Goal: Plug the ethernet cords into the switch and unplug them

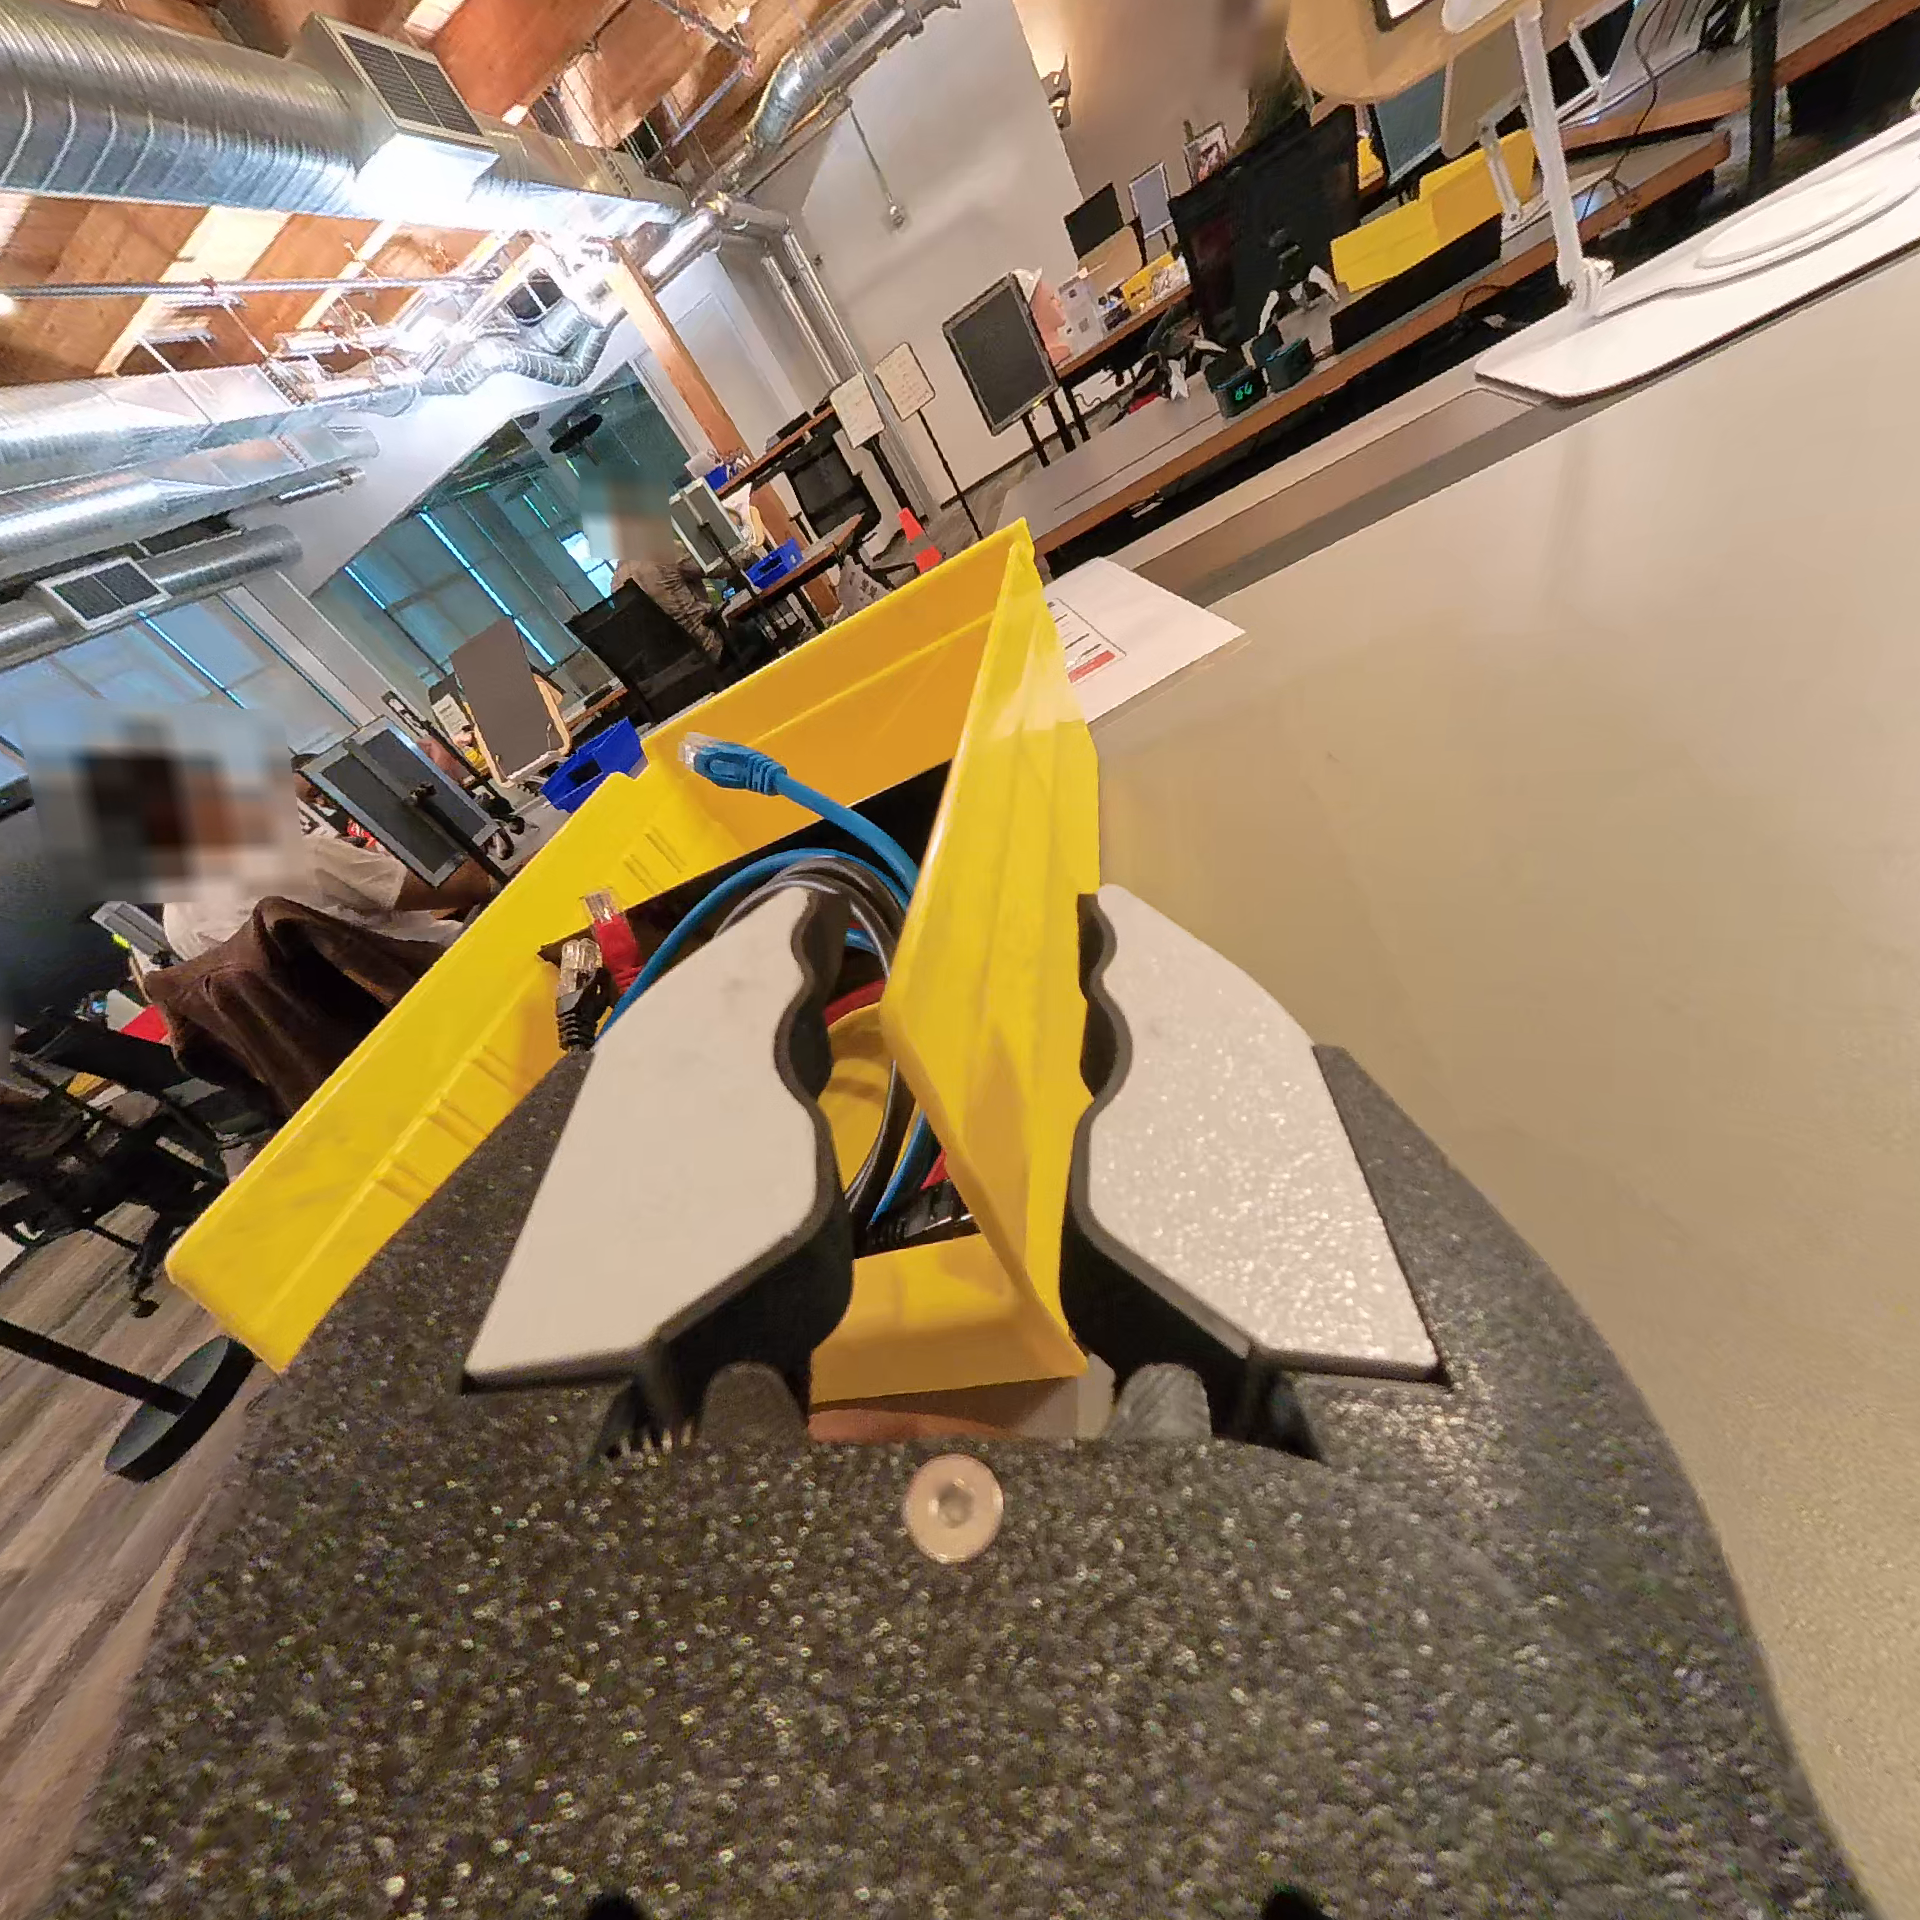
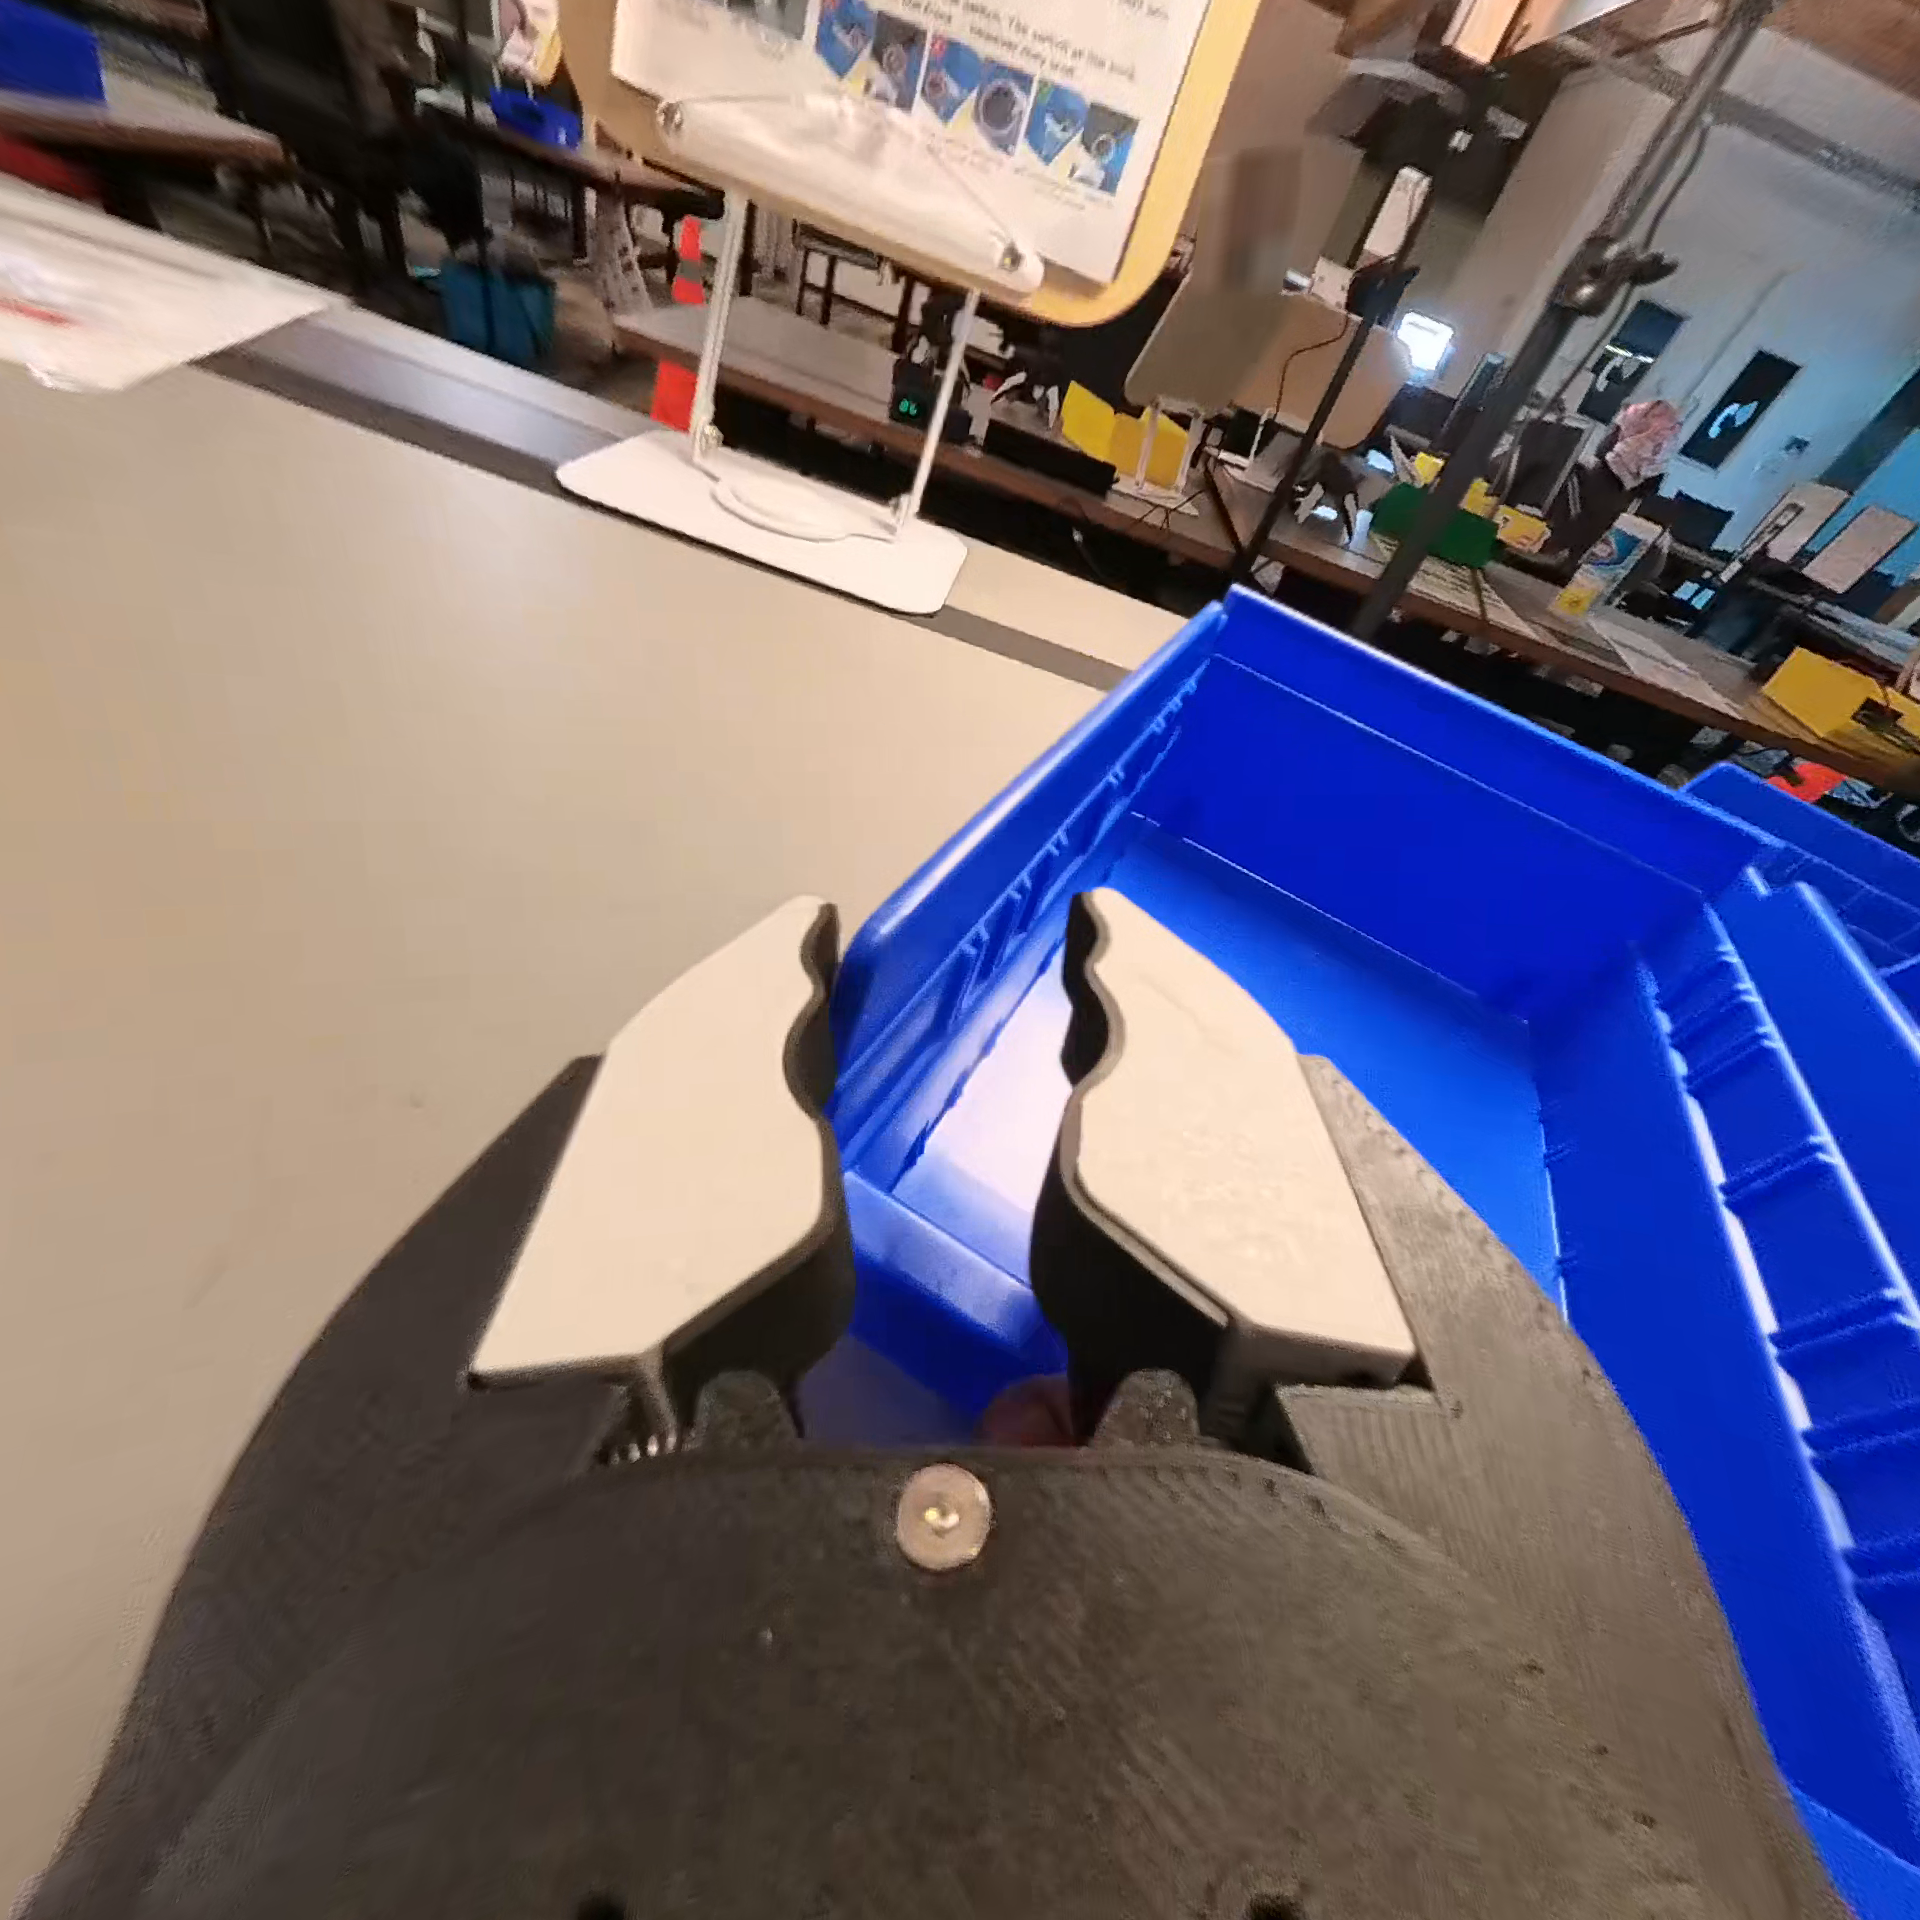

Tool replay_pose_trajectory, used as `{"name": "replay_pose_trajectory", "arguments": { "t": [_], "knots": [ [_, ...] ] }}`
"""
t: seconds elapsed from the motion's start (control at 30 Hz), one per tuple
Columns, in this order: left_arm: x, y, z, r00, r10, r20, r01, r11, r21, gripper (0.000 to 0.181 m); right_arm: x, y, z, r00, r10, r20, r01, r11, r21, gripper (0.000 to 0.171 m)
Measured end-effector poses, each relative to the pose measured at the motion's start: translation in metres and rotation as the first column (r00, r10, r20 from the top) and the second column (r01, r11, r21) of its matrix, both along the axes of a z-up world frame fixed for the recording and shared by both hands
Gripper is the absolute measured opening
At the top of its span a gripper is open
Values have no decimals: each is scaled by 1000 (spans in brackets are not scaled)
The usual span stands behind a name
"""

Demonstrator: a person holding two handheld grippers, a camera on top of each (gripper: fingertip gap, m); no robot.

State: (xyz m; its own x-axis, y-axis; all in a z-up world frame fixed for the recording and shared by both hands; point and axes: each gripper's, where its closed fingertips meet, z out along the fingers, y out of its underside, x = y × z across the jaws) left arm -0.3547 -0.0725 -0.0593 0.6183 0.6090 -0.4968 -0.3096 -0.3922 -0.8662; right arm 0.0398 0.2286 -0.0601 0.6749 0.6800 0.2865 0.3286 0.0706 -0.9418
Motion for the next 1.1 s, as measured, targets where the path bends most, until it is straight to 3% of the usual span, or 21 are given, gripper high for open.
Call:
{"name": "replay_pose_trajectory", "arguments": {
  "t": [0.17, 0.3, 0.53, 0.67, 1.1],
  "knots": [
    [-1, -1, -3, 1000, 10, -2, -10, 1000, -26, 45, 20, 11, -3, 998, -50, 35, 49, 999, 22, 15],
    [-1, -2, -3, 1000, 5, 5, -5, 1000, -22, 45, 67, 32, -3, 992, -127, -7, 127, 992, -3, 4],
    [1, -1, -4, 998, -37, 58, 37, 999, -5, 46, 100, 55, 2, 992, -68, -106, 61, 995, -75, 25],
    [0, 3, -11, 993, -57, 104, 61, 998, -30, 43, 103, 61, 0, 995, -84, -53, 82, 996, -34, 4],
    [1, 3, -10, 995, -54, 84, 57, 998, -32, 40, 152, 97, -1, 974, -210, -86, 203, 976, -80, 5]
  ]
}}
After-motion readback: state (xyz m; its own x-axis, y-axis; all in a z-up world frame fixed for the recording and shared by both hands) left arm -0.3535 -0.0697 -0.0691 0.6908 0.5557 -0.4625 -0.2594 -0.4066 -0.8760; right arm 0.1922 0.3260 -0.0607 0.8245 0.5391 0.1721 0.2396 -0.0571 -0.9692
